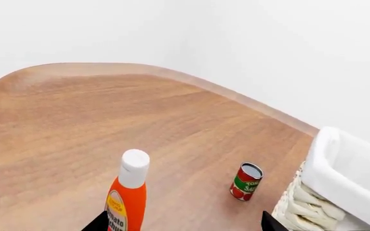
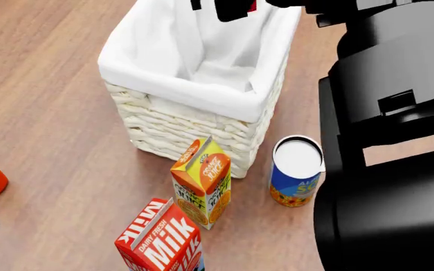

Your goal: Pick up the butter and put it in the basket.

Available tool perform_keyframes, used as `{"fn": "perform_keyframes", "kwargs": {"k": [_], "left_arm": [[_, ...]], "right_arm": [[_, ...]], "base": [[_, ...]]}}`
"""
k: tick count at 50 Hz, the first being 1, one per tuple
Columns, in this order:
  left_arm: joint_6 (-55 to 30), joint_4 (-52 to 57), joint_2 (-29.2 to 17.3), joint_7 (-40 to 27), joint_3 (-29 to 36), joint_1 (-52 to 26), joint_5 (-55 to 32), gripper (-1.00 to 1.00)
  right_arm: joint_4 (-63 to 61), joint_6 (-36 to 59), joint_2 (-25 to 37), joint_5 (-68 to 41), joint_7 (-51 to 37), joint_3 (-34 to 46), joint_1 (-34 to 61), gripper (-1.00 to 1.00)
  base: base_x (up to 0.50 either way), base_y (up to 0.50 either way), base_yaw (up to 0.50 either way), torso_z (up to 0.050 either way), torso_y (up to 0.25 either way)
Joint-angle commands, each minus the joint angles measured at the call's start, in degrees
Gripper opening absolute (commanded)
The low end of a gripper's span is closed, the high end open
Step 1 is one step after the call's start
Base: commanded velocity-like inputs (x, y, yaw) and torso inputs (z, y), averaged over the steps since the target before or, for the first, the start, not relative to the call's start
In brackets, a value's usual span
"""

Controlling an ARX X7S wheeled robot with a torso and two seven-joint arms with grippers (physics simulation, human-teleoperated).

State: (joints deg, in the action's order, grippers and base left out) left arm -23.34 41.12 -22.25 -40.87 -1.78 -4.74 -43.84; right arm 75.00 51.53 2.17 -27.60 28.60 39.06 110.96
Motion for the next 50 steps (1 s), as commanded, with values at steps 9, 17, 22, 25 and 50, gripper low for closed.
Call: {"fn": "perform_keyframes", "kwargs": {"k": [9,17,22,25,50], "left_arm": [[-0.2,1.4,0.7,1.4,-1.0,1.4,0.0,1.00],[-0.2,1.8,0.4,1.2,-1.2,1.4,-0.6,1.00],[-0.2,1.7,0.3,1.2,-1.1,1.5,-0.6,1.00],[0.0,1.7,0.3,1.3,-1.1,1.6,-0.6,1.00],[-0.4,3.4,-0.5,-0.1,-1.6,2.2,-2.2,1.00]], "right_arm": [[-0.1,2.1,-2.1,2.7,0.8,-5.2,-0.9,-1.00],[-0.1,2.2,-2.1,-0.1,2.2,-2.0,-1.1,-1.00],[0.0,2.5,-2.1,-0.1,2.5,-2.0,-1.8,-1.00],[0.0,2.5,-2.1,-0.8,2.6,-1.6,-1.9,-1.00],[0.0,1.1,-2.1,3.0,3.0,-6.6,-4.1,-1.00]], "base": [[0.00,0.00,0.00,0.001,0.001],[0.00,0.00,0.00,0.000,0.001],[0.00,0.00,0.00,0.002,0.002],[0.00,0.00,0.00,0.000,0.000],[0.00,0.00,0.00,0.000,0.001]]}}
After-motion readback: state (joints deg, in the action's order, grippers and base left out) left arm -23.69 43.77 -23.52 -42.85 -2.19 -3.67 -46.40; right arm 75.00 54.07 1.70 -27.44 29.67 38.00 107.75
